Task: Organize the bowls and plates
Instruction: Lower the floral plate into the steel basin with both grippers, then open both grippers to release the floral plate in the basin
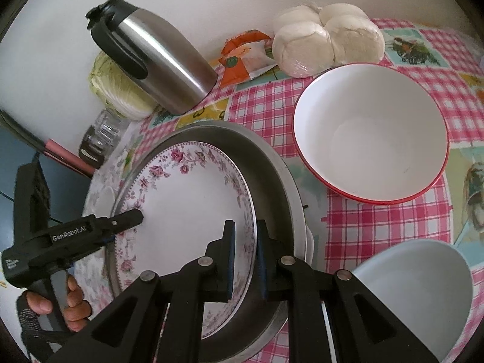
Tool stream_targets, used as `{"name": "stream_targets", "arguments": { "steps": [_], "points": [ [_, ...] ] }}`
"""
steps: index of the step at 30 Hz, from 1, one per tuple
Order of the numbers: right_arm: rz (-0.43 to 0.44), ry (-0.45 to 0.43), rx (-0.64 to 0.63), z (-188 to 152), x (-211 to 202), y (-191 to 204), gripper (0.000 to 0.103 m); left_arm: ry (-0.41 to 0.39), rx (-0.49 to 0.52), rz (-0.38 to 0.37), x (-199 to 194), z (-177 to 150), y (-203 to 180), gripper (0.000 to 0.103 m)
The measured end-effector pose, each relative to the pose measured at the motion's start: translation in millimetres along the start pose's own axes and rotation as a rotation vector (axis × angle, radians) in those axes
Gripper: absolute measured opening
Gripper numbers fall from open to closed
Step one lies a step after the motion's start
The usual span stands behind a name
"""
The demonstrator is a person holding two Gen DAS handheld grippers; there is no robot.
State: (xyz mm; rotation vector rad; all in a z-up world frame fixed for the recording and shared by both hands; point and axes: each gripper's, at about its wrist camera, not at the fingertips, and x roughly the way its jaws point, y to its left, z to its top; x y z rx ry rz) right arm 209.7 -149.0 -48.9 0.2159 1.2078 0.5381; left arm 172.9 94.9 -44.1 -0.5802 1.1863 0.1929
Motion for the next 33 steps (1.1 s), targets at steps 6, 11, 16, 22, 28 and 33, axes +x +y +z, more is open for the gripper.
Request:
{"name": "stream_targets", "arguments": {
  "steps": [6, 11, 16, 22, 28, 33],
  "points": [
    [-0.077, -0.003, -0.051, -1.1, 2.4, 9.5, 0.015, -0.019, 0.015, 0.031, -6.3, 0.6, -3.5, 0.028],
    [-0.105, -0.006, -0.082, -2.4, 0.7, 13.0, 0.015, -0.034, 0.035, 0.069, -11.4, -0.4, -8.1, 0.028],
    [-0.104, -0.023, -0.090, -2.0, -9.4, 13.7, 0.015, -0.043, 0.056, 0.128, -19.0, -1.4, -14.4, 0.028],
    [-0.094, -0.054, -0.118, 0.0, -29.4, 24.4, 0.015, -0.102, 0.100, 0.153, -45.5, -2.5, -27.6, 0.028],
    [-0.124, -0.065, -0.166, -3.0, -41.4, 34.0, 0.016, -0.118, 0.092, 0.186, -57.7, -3.6, -33.5, 0.042],
    [-0.124, -0.073, -0.180, -4.7, -46.6, 30.9, 0.025, -0.127, 0.103, 0.263, -60.0, -5.5, -40.0, 0.061]
  ]
}}
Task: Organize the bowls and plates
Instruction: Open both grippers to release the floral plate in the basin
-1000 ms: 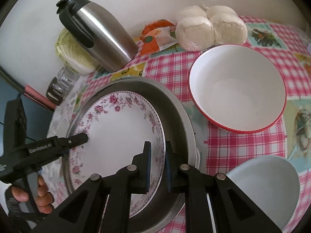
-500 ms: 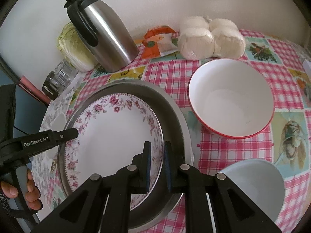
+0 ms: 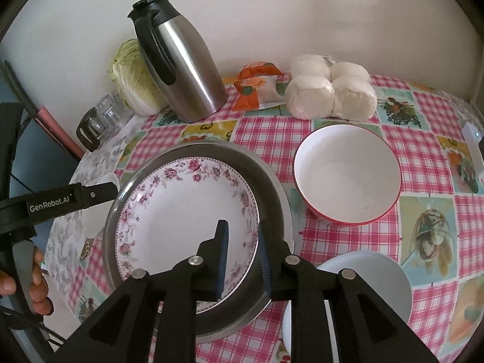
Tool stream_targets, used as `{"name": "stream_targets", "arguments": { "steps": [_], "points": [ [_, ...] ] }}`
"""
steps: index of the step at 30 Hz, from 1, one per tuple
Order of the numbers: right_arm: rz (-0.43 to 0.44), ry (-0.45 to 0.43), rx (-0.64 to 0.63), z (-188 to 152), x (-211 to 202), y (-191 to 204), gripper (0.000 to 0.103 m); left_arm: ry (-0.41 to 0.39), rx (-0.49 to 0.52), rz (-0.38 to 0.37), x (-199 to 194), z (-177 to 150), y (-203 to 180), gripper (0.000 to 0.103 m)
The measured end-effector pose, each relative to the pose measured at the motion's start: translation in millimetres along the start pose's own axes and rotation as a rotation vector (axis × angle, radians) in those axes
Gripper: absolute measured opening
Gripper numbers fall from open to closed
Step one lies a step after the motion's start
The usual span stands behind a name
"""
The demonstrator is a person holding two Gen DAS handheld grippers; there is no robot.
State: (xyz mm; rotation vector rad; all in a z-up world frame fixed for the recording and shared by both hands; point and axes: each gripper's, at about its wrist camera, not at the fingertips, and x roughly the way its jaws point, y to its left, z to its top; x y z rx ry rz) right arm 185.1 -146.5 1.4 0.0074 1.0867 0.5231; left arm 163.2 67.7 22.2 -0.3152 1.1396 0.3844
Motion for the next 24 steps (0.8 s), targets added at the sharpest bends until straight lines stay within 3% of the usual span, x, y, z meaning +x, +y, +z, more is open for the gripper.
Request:
{"name": "stream_targets", "arguments": {
  "steps": [4, 11, 24],
  "points": [
    [0.027, 0.001, -0.012, -6.9, -3.9, -2.1, 0.041, -0.003, -0.009, 0.079, 0.0, 0.6, 0.1, 0.066],
    [0.083, 0.000, 0.000, -11.6, -8.1, -15.0, 0.041, -0.010, -0.082, 0.099, -6.4, -5.7, 3.3, 0.078],
    [0.101, -0.022, 0.011, -12.2, -23.1, -30.1, 0.041, -0.003, -0.209, 0.060, -6.1, -17.0, 15.9, 0.082]
  ]
}}
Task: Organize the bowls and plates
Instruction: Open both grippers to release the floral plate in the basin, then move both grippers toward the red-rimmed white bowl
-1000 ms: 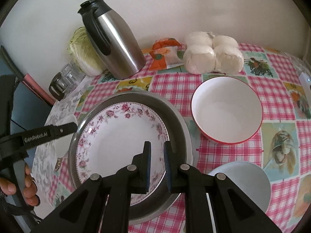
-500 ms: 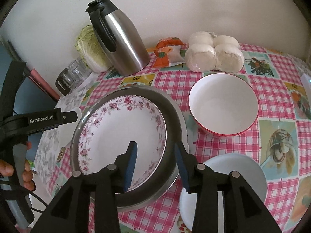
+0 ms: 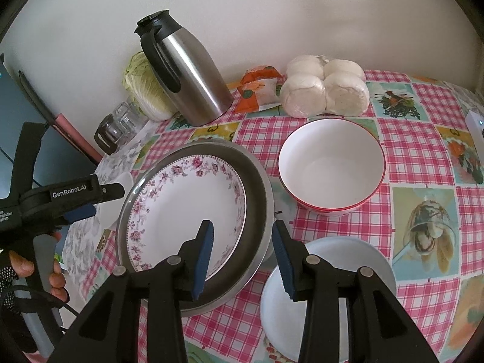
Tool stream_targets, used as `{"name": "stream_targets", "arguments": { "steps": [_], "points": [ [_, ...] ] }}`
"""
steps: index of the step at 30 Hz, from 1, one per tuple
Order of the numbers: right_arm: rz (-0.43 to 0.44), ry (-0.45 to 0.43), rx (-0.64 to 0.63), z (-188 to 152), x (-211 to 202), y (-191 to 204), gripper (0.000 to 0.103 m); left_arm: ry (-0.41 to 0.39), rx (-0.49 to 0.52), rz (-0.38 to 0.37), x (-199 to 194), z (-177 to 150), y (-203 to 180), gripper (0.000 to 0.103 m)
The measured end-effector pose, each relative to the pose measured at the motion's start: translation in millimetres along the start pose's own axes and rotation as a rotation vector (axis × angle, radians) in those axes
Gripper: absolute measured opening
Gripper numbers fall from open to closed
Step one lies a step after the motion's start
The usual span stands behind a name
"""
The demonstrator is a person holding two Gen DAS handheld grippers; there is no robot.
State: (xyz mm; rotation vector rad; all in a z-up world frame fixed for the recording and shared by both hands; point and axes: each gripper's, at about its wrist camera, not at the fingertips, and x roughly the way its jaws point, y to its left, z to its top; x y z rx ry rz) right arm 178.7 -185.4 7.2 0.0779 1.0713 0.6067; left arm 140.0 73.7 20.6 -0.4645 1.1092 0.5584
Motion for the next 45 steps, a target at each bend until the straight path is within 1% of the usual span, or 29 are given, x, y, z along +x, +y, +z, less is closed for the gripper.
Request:
{"name": "stream_targets", "arguments": {
  "steps": [4, 9, 11, 18, 19, 20, 21, 23, 24, 26, 34, 35, 36, 37, 42, 45],
  "points": [
    [-0.008, 0.006, -0.007, -1.2, 3.0, 2.3, 0.041, -0.002, -0.022, -0.006, -0.4, 1.5, 6.0, 0.084],
    [-0.009, 0.007, -0.028, -1.6, 5.2, 10.2, 0.041, -0.014, -0.016, 0.011, -3.2, 2.6, 9.1, 0.087],
    [-0.013, 0.005, -0.040, -1.5, 5.0, 13.8, 0.041, -0.008, -0.005, 0.005, -2.2, 2.0, 9.0, 0.088],
    [-0.063, 0.013, -0.056, -1.1, 9.5, 18.5, 0.042, 0.003, 0.020, 0.000, 2.1, 0.8, 12.3, 0.094],
    [-0.071, 0.015, -0.059, -0.8, 10.9, 19.6, 0.045, 0.006, 0.025, -0.003, 3.2, 0.9, 13.2, 0.096],
    [-0.080, 0.016, -0.057, -0.2, 12.0, 20.2, 0.053, 0.008, 0.030, -0.002, 4.1, 0.8, 13.4, 0.100],
    [-0.091, 0.016, -0.053, 0.7, 12.7, 20.6, 0.060, 0.009, 0.037, -0.002, 5.3, 1.1, 13.8, 0.102],
    [-0.118, 0.013, -0.046, 2.0, 13.0, 21.7, 0.063, 0.008, 0.043, -0.006, 6.1, 1.7, 14.2, 0.102],
    [-0.127, 0.016, -0.050, 2.5, 13.6, 22.9, 0.067, 0.009, 0.046, -0.010, 6.6, 2.1, 14.3, 0.102],
    [-0.140, 0.018, -0.053, 3.2, 14.3, 25.2, 0.071, 0.013, 0.056, -0.028, 7.2, 2.6, 15.1, 0.103],
    [-0.193, 0.004, -0.019, 11.4, 14.9, 28.5, 0.073, 0.026, 0.051, -0.065, 12.9, 6.6, 28.8, 0.103],
    [-0.202, 0.005, -0.017, 12.0, 15.1, 29.0, 0.077, 0.028, 0.050, -0.069, 13.6, 6.7, 30.5, 0.103],
    [-0.212, 0.007, -0.018, 12.3, 15.8, 30.0, 0.091, 0.031, 0.049, -0.079, 14.8, 7.6, 33.4, 0.103],
    [-0.226, 0.007, -0.021, 12.5, 16.6, 31.4, 0.094, 0.033, 0.048, -0.087, 15.7, 8.2, 35.9, 0.103],
    [-0.270, 0.002, -0.019, 12.8, 19.7, 37.2, 0.095, 0.030, 0.045, -0.112, 18.7, 12.3, 48.7, 0.103],
    [-0.305, 0.010, -0.041, 12.6, 26.4, 43.2, 0.095, 0.021, 0.014, -0.123, 21.7, 16.7, 59.8, 0.103]
  ]
}}
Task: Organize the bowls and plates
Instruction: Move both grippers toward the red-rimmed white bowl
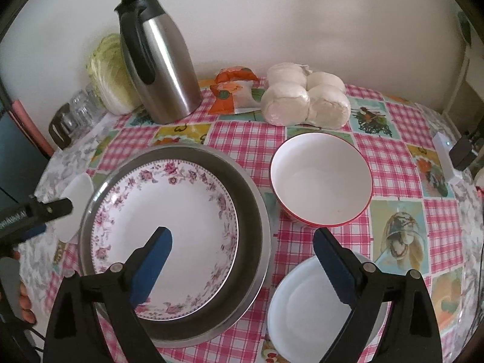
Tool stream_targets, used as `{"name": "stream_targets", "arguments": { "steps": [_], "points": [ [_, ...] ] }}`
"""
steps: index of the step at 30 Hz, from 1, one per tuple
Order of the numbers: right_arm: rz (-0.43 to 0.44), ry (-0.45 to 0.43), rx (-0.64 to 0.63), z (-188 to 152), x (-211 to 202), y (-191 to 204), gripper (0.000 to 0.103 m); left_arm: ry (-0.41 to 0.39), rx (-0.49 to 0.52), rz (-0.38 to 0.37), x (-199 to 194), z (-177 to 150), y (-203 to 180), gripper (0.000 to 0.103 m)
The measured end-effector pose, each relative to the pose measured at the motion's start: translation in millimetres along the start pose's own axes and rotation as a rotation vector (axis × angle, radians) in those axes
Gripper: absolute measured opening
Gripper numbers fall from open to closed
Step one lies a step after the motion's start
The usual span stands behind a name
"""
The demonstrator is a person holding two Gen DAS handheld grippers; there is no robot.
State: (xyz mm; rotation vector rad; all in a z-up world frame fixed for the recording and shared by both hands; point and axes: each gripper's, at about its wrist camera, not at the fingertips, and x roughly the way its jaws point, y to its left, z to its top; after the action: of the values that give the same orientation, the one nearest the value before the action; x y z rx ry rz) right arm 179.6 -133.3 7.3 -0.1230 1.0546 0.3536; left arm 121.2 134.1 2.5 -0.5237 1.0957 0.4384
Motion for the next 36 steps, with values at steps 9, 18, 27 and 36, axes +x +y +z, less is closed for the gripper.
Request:
{"name": "stream_targets", "arguments": {
  "steps": [9, 18, 27, 36],
  "points": [
    [0.001, -0.029, -0.038, 6.6, 11.3, 20.8, 0.095, -0.014, -0.001, -0.042, 12.6, 8.3, -4.8, 0.103],
    [0.040, -0.035, -0.042, 9.5, 16.2, 26.5, 0.095, -0.046, 0.022, -0.064, 11.3, 7.5, -20.9, 0.103],
    [0.037, -0.080, 0.026, 24.0, 8.1, -13.3, 0.095, -0.119, 0.083, -0.114, 2.2, 13.2, -58.8, 0.103],
    [-0.059, -0.056, 0.211, 22.9, 23.2, -109.1, 0.095, -0.100, 0.215, -0.125, 11.9, 10.3, -112.3, 0.103]
  ]
}}
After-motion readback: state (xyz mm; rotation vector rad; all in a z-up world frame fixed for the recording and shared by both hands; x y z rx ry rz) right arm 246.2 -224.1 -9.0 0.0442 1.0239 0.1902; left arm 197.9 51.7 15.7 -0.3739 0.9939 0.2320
